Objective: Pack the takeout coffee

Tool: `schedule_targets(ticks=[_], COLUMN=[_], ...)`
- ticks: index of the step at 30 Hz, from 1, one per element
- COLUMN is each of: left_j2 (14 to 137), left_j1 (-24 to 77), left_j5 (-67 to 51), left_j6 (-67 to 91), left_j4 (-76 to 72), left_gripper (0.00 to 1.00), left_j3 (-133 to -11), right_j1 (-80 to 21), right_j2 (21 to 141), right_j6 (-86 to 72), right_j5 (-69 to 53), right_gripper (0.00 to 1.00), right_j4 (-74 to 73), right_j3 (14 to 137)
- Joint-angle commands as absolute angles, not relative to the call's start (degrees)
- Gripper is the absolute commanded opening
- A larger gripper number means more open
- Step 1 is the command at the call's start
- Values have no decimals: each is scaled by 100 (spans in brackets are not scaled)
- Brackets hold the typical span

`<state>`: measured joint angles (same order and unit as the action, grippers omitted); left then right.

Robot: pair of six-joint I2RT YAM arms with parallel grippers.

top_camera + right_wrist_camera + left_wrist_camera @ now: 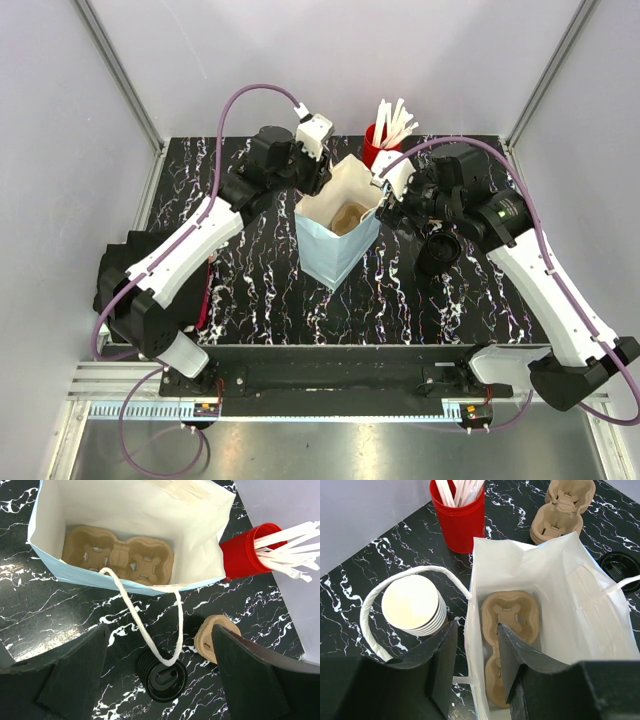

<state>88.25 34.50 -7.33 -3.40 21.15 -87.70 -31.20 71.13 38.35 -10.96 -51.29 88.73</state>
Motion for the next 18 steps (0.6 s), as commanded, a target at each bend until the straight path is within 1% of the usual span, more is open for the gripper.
schedule_targets(ticks=[1,4,5,8,14,17,18], left_j2=[8868,8868,8877,8894,8938,8947,8947], left_j1=[3437,3428,3436,3437,3437,3437,3437], left_j5=[-905,-923,-932,-940,-993,-1002,-1002], left_j6=[-325,-316,-325,-316,-308,-316,-308], left_j4=[2021,2030,2030,2039,2092,2100,2109], left_gripper=[38,33,29,24,19,18,17], left_j3=[-9044,-9044,-9053,-9070,-9158,-9176,-9176], right_j1=[-3164,-3164,-3173,-3164,-3164,-3164,-3164], right_j2=[7005,7005,6987,6987,6943,6943,6935], right_j6=[3876,3867,3858,3867,3876,3876,3876], right_j5=[-967,-967,-958,-958,-975,-976,-984], right_gripper=[86,79,78,74,68,65,64], right_j4=[-4685,-4606,-4571,-4553,-4544,-4544,-4535], right_j3=[8763,8693,8684,8649,8631,8631,8640])
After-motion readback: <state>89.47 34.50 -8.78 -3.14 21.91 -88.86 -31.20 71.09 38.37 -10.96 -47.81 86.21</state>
